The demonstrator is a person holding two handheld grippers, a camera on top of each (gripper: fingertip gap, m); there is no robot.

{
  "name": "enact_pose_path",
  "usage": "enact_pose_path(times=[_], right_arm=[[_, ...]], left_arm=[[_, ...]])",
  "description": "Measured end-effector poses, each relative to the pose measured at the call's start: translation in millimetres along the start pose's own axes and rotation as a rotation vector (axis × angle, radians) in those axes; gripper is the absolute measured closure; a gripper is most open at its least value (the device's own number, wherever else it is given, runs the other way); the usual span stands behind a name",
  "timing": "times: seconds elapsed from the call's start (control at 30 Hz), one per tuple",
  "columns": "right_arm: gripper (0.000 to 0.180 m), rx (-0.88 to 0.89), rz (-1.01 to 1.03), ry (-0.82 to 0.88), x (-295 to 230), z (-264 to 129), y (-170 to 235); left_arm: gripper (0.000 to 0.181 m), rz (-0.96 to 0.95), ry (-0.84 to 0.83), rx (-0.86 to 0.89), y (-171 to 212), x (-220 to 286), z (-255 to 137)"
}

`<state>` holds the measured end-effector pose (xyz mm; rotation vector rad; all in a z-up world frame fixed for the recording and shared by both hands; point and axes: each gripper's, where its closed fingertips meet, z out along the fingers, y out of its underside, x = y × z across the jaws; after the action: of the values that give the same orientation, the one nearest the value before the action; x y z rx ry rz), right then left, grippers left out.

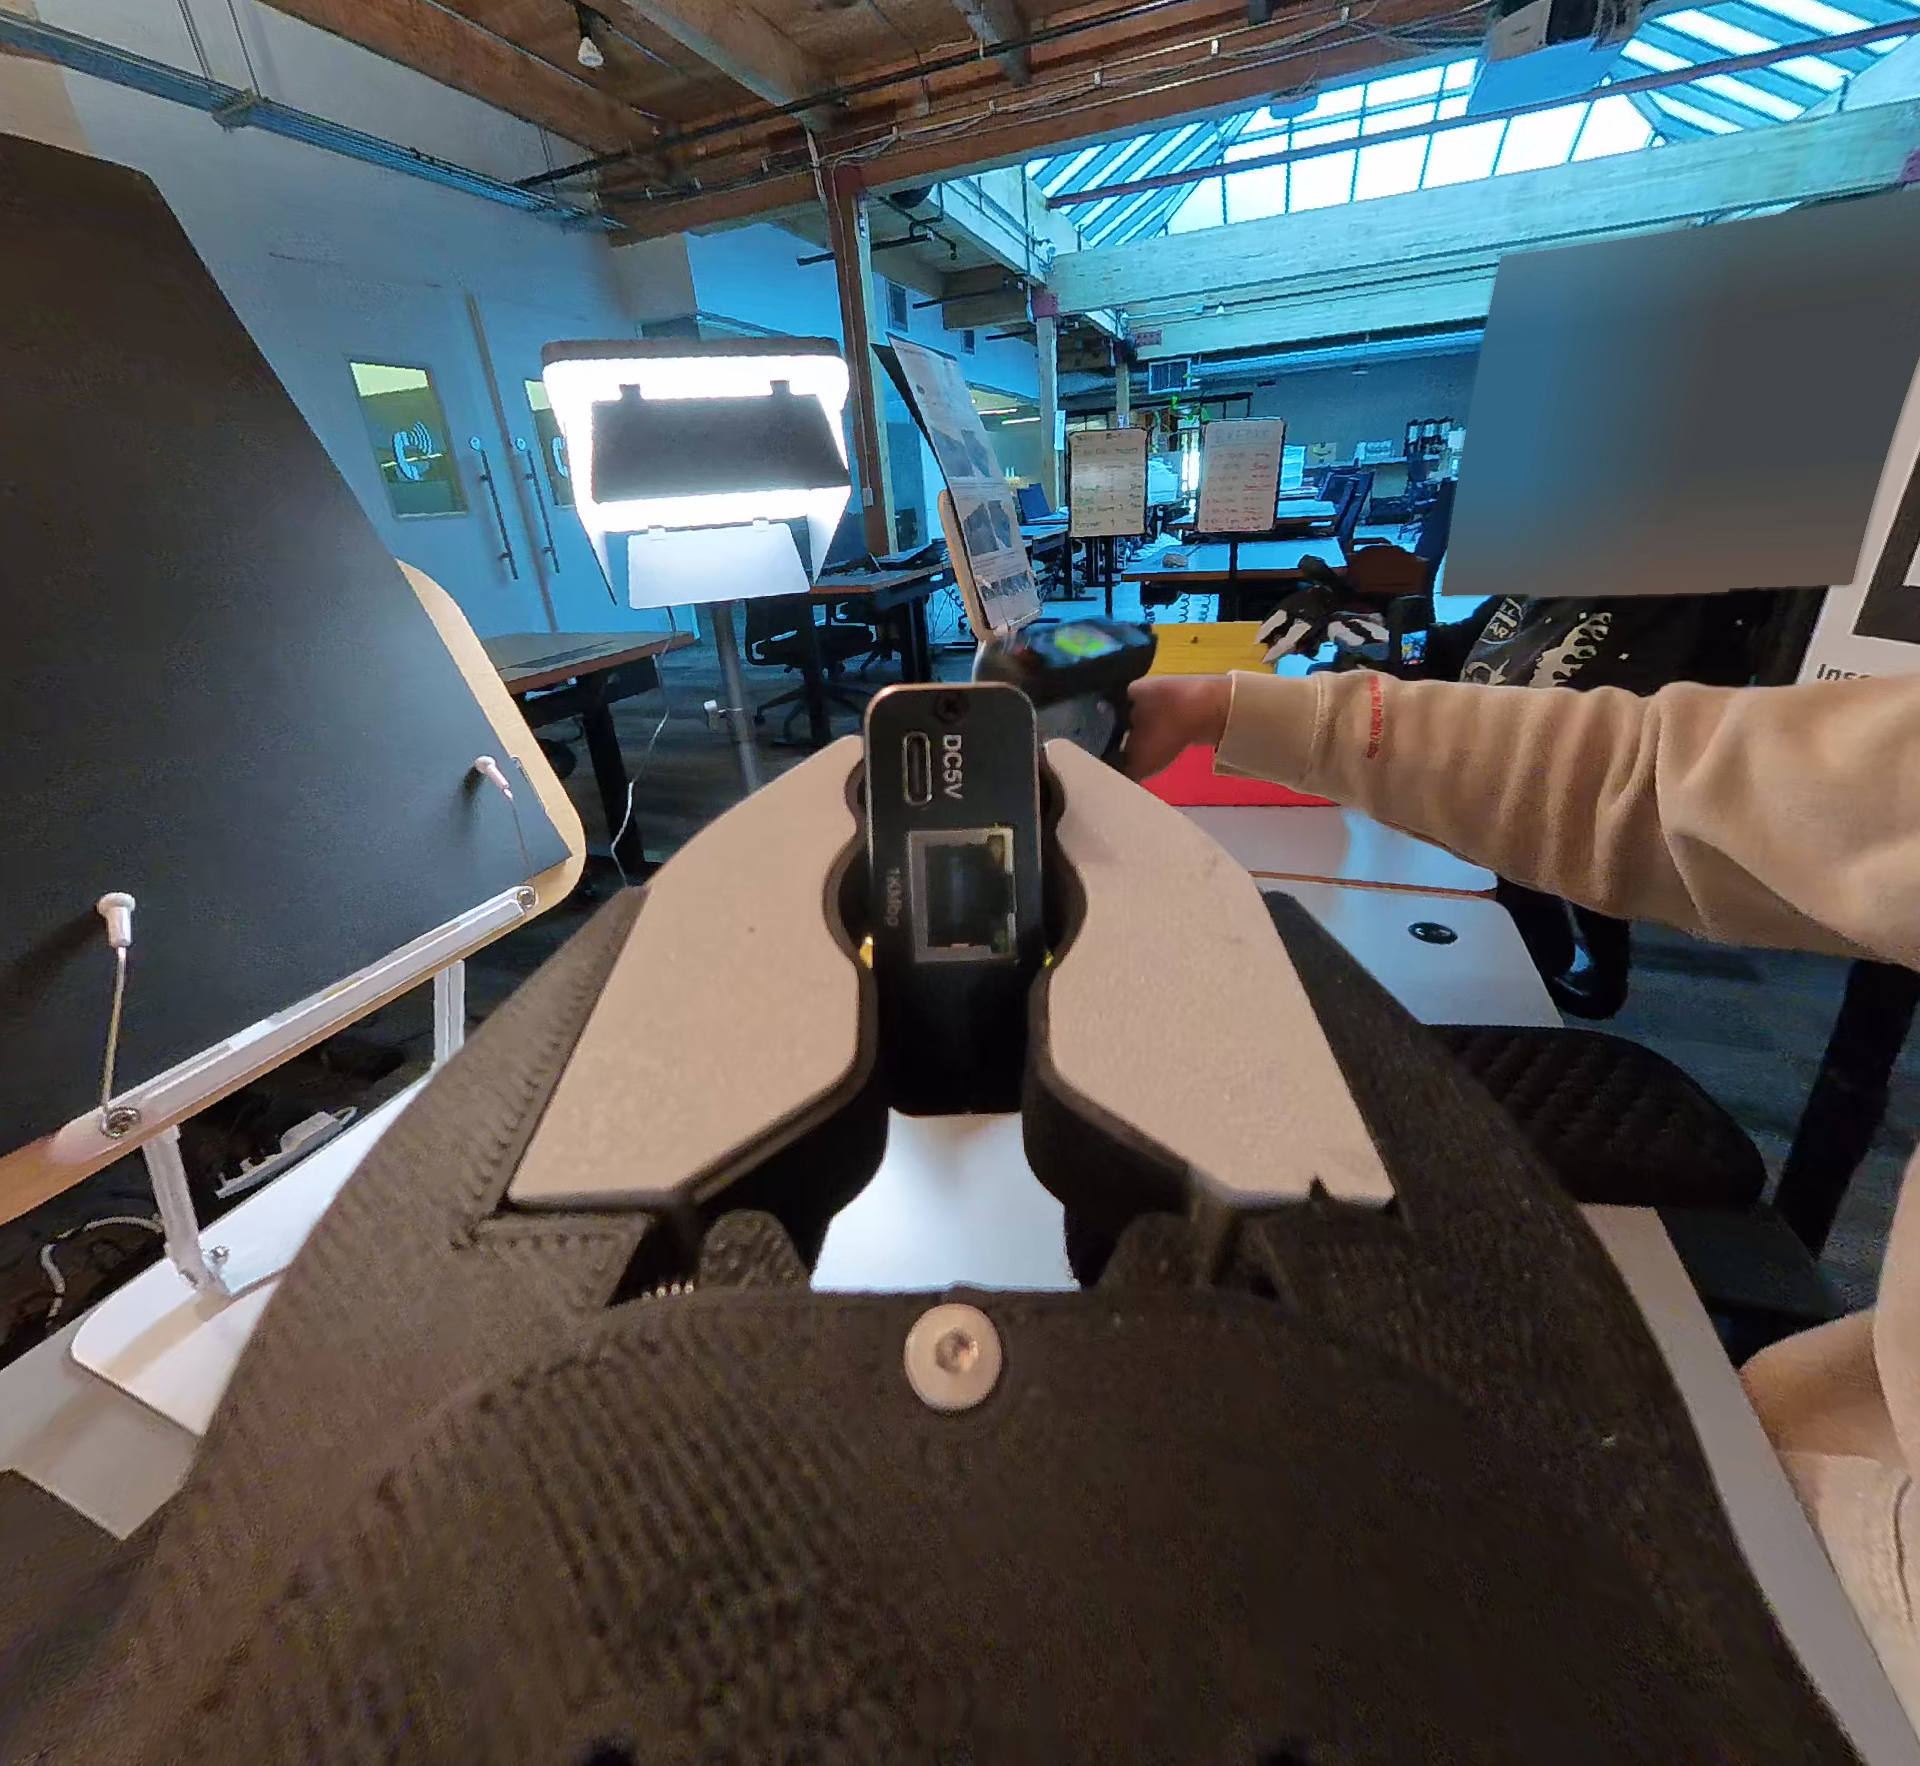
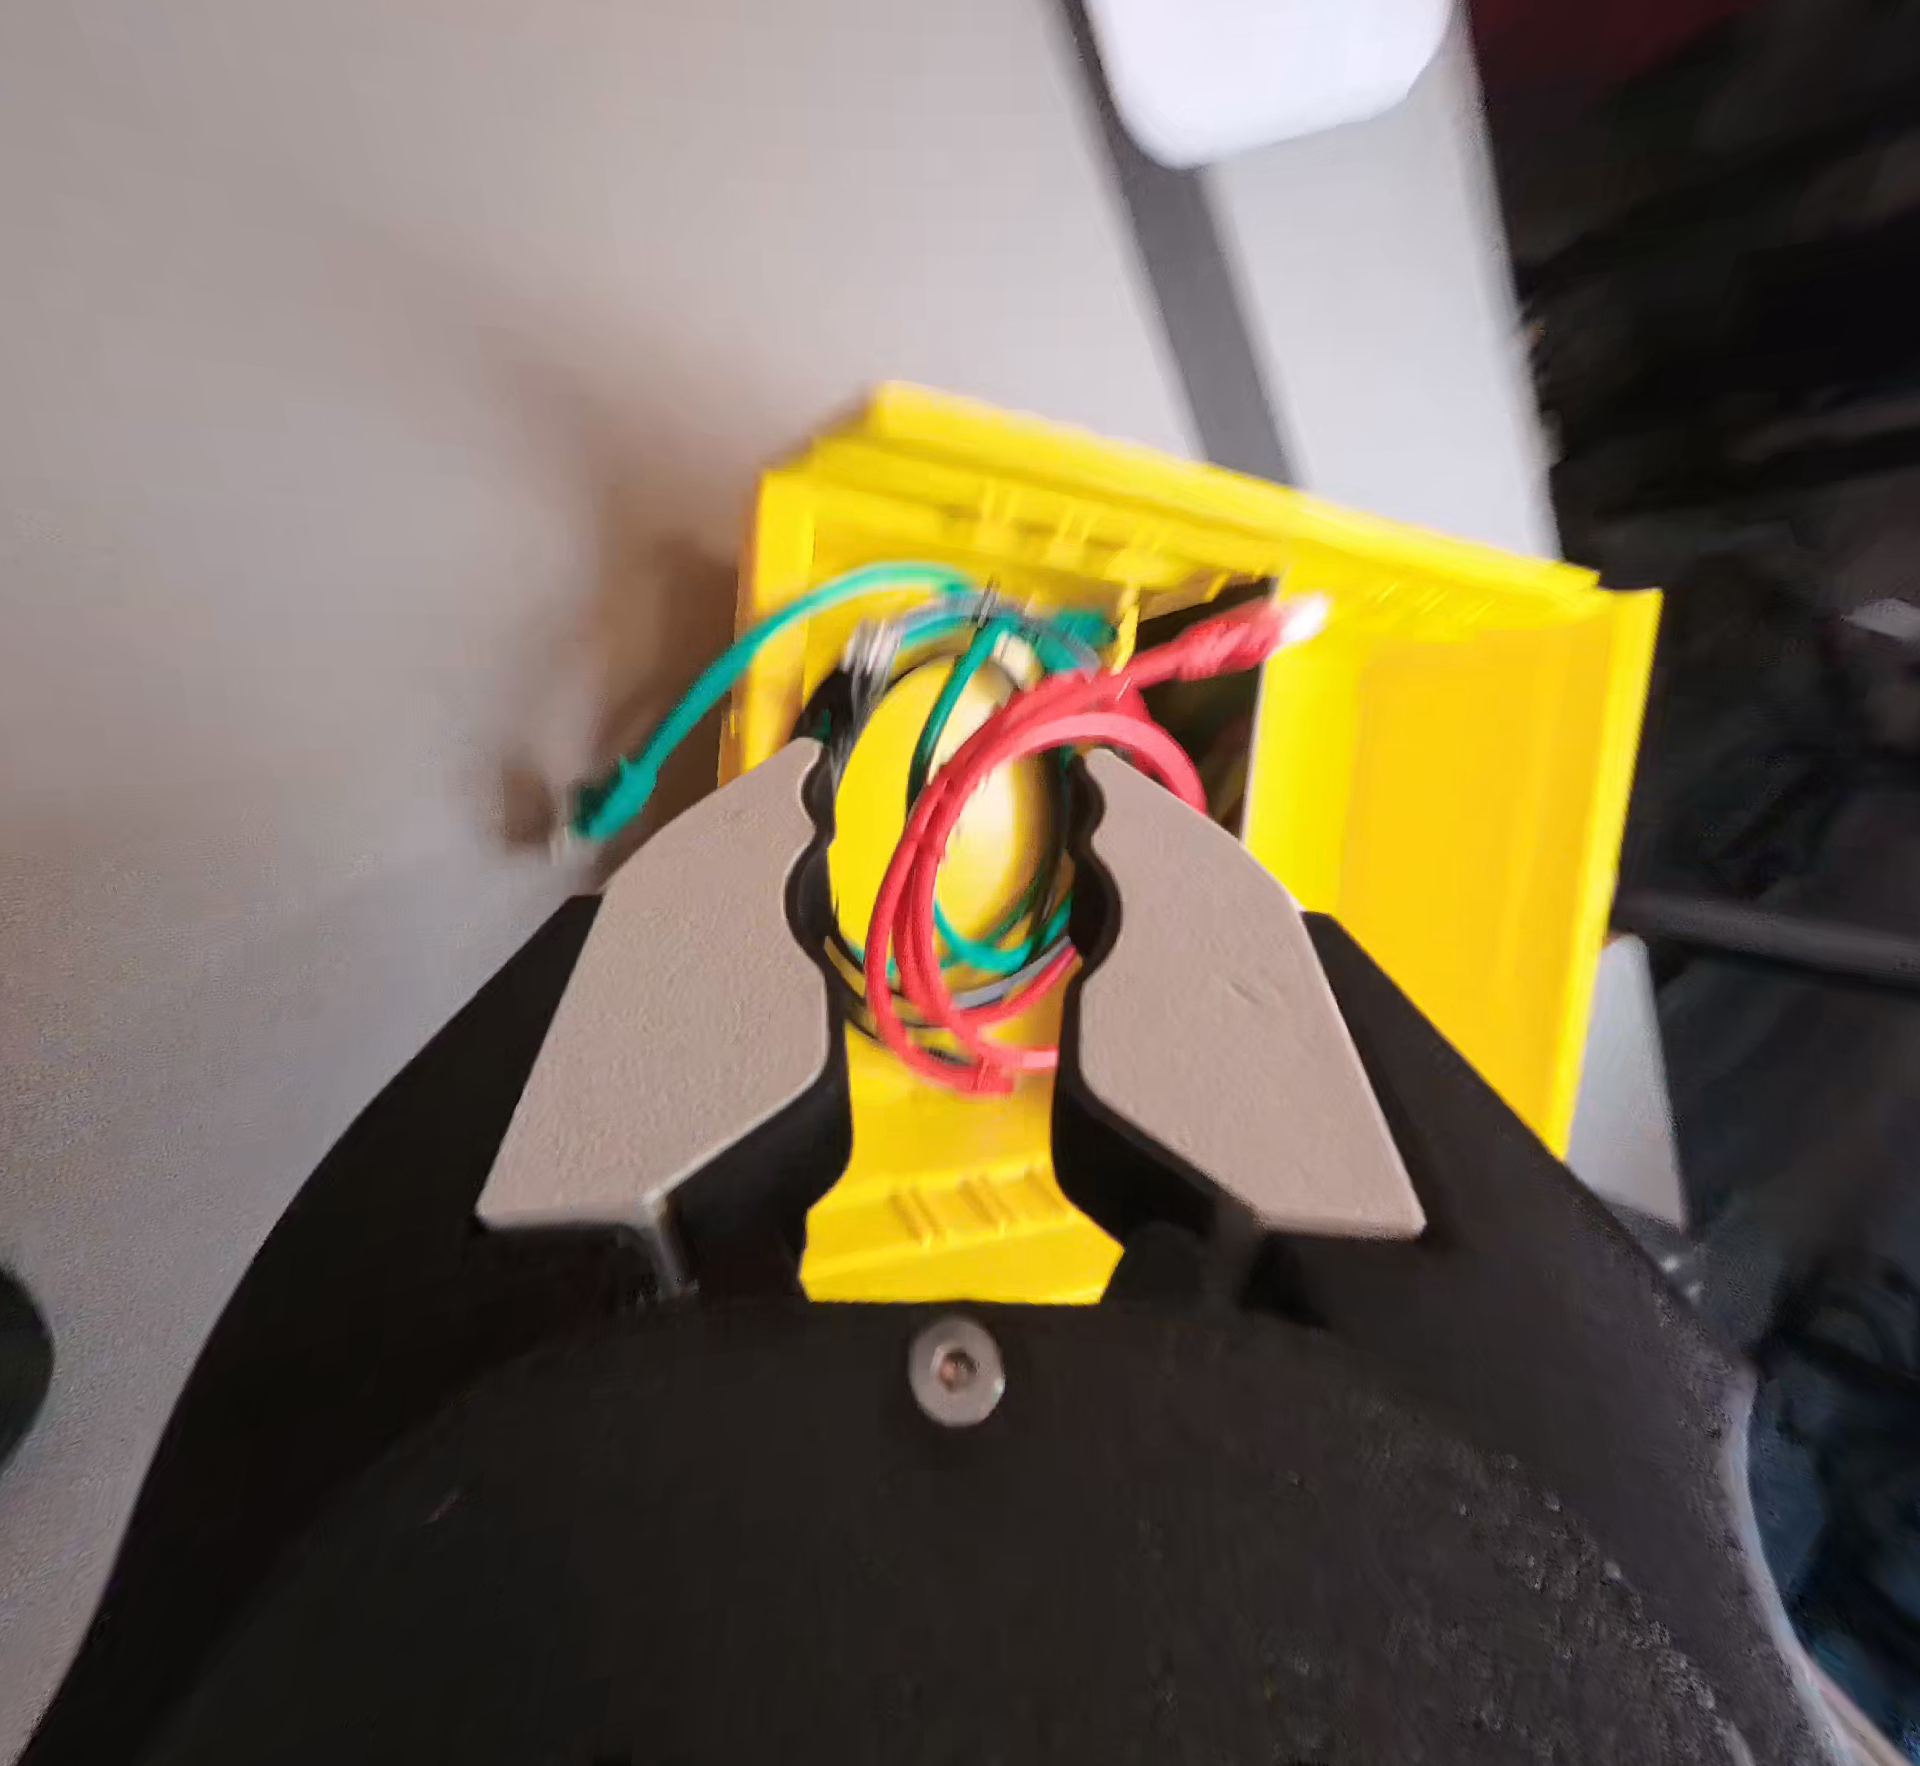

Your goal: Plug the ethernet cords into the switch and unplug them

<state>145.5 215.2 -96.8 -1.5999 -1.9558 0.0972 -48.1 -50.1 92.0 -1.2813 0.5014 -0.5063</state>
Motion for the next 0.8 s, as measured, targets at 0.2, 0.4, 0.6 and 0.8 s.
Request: enact_pose_path(times=[0.2, 0.4, 0.6, 0.8], right_arm=[[0.125, 0.581, -0.051, 0.182, -43.4, -86.4, -139.6], [0.113, 0.796, -0.230, 0.277, -128.2, -95.4, -220.8], [0.109, 0.729, -0.287, 0.300, -144.6, -60.2, -244.5], [0.117, 0.665, -0.319, 0.305, -145.3, -44.5, -236.0]], left_arm=[[0.154, -0.099, 0.005, 0.016, 10.1, -0.2, 10.6], [0.155, -0.383, 0.015, 0.002, 49.0, -1.0, 37.5], [0.154, -0.539, 0.029, -0.053, 89.7, 2.5, 58.7], [0.154, -0.597, 0.064, -0.095, 105.4, 8.1, 64.7]])
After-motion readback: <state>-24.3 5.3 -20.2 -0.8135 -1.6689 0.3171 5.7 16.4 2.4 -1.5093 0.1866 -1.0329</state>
